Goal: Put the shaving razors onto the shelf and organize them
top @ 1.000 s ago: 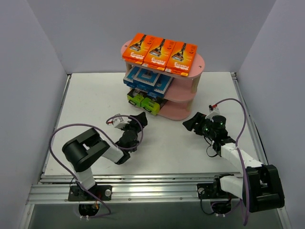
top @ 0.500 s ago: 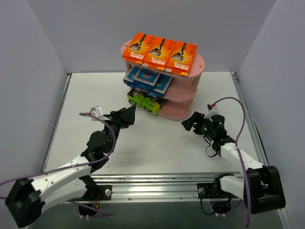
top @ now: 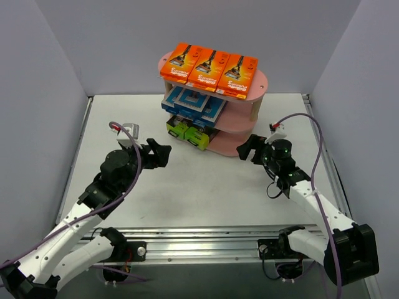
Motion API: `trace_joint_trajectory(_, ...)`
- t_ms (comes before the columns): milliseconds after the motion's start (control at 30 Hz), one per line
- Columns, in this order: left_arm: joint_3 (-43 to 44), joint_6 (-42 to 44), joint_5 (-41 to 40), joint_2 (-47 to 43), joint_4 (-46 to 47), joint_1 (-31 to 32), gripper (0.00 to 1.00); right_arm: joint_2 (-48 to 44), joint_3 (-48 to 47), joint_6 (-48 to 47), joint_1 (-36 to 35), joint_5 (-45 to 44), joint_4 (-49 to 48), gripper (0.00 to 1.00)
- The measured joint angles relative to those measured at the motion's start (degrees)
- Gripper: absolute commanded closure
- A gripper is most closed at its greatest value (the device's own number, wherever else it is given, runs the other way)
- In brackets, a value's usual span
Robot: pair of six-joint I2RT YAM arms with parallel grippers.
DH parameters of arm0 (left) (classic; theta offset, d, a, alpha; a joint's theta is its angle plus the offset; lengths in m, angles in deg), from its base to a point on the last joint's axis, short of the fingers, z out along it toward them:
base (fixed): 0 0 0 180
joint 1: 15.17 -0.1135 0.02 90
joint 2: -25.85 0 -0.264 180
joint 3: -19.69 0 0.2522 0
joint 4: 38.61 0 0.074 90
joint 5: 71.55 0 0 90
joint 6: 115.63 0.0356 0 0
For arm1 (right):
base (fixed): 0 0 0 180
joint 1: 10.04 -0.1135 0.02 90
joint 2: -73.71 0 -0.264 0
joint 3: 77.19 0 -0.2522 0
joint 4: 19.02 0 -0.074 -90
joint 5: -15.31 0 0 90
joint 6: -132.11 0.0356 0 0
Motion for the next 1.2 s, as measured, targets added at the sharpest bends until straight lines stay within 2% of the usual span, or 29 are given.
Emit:
trace_joint_trajectory(233, 6.4, 4.9, 10.0, 7.0, -9.3, -8.7, 0.13, -3.7, -6.4, -2.8, -3.5, -7.5, 8.6, 0.10)
trace_joint_trajectory(400, 7.3, 8.2, 12.4, 5.2, -14.3, -11.6, 0.10, -6.7, -10.3, -5.5, -4.1, -12.8, 15.3, 0.09)
trace_joint_trajectory(433, 7.5, 8.9, 12.5, 4.3, -14.6, -12.0, 0.10, -7.3, -10.8, -5.9, -4.1, -13.5, 15.9, 0.09)
trace_joint_trajectory(533, 7.6, 11.6, 12.0, 1.3, -14.7, -12.6, 0.10, -9.0, -10.9, -6.9, -4.1, -14.8, 17.2, 0.00)
trace_joint_trajectory(900, 5.9, 16.4, 9.9, -0.3, -15.9, -13.0, 0.07, -9.2, -10.9, -7.8, -6.6, -17.2, 19.5, 0.00)
trace_joint_trajectory(1200, 5.9, 16.9, 10.6, -0.2, -16.5, -14.8, 0.04, -9.0, -12.9, -8.1, -12.5, -24.8, 22.4, 0.00)
